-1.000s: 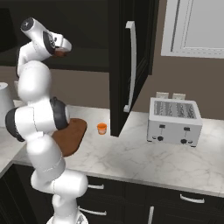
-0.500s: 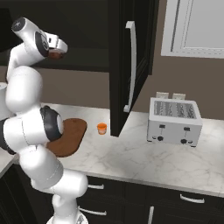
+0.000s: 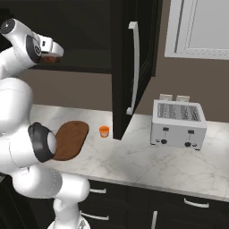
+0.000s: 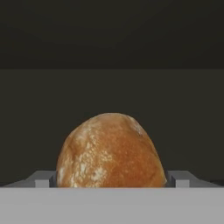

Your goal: Pick the bread, place it on the cutting board, pick the jam, place it on the counter, and close the cabinet.

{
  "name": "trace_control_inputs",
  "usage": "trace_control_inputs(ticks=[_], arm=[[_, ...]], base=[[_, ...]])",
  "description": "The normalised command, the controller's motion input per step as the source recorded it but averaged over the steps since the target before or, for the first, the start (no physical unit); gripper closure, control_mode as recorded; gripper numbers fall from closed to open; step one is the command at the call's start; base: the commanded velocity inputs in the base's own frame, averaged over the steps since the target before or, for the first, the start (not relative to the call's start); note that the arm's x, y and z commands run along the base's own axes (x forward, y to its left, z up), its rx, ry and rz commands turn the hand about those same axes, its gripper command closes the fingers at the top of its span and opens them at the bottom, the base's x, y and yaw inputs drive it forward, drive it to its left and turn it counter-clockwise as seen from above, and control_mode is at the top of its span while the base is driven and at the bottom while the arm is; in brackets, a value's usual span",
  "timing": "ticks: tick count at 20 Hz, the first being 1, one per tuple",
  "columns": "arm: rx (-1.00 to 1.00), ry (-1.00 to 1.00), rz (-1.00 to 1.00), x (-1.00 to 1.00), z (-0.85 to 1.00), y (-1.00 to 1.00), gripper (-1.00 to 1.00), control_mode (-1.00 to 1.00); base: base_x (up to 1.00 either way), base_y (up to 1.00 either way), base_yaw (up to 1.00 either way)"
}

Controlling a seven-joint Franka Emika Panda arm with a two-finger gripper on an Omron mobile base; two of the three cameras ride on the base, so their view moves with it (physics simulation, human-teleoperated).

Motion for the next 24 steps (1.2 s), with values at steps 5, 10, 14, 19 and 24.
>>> trace_control_inputs(ticks=[5,10,14,19,24], arm=[[0.00,0.00,0.00,-0.65,0.00,-0.04,1.00,-1.00],[0.00,0.00,0.00,-0.71,0.00,-0.03,1.00,-1.00],[0.00,0.02,0.00,-0.73,0.00,0.00,1.00,-1.00],[0.00,0.10,0.00,-0.62,0.00,0.00,1.00,-1.00],[0.00,0.17,0.00,-0.55,-0.03,0.00,1.00,-1.00]], base=[[0.00,0.00,0.00],[0.00,0.00,0.00],[0.00,0.00,0.00],[0.00,0.00,0.00],[0.00,0.00,0.00]])
